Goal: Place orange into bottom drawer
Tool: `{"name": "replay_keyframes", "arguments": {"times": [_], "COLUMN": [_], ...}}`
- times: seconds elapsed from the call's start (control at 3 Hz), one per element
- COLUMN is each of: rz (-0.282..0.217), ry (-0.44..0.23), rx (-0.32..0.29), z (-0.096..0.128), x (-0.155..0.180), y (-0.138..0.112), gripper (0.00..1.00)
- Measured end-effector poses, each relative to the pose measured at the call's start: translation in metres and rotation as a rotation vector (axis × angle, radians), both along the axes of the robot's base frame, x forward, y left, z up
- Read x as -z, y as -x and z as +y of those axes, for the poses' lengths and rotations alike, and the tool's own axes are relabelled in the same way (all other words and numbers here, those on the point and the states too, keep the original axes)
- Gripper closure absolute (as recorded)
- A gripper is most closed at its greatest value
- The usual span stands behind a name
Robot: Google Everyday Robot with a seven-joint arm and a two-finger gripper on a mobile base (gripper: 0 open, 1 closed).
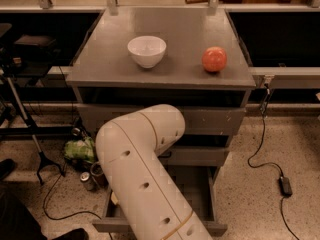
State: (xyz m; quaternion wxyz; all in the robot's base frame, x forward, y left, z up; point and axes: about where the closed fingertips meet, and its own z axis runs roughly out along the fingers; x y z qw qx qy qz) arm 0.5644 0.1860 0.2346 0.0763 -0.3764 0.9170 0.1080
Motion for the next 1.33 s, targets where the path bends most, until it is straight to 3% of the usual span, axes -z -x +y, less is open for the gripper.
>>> {"name": "replay_keyframes", "arguments": {"times": [0.33, 1.33], "rz": [-0.011, -0.087], "ry": [-0.001, -0.041], "rx": [0.004, -0.003], "z": [-0.001, -0.003], "x": [-0.004, -0.052], "y": [-0.001, -0.014], "gripper": [0.04, 0.00]}}
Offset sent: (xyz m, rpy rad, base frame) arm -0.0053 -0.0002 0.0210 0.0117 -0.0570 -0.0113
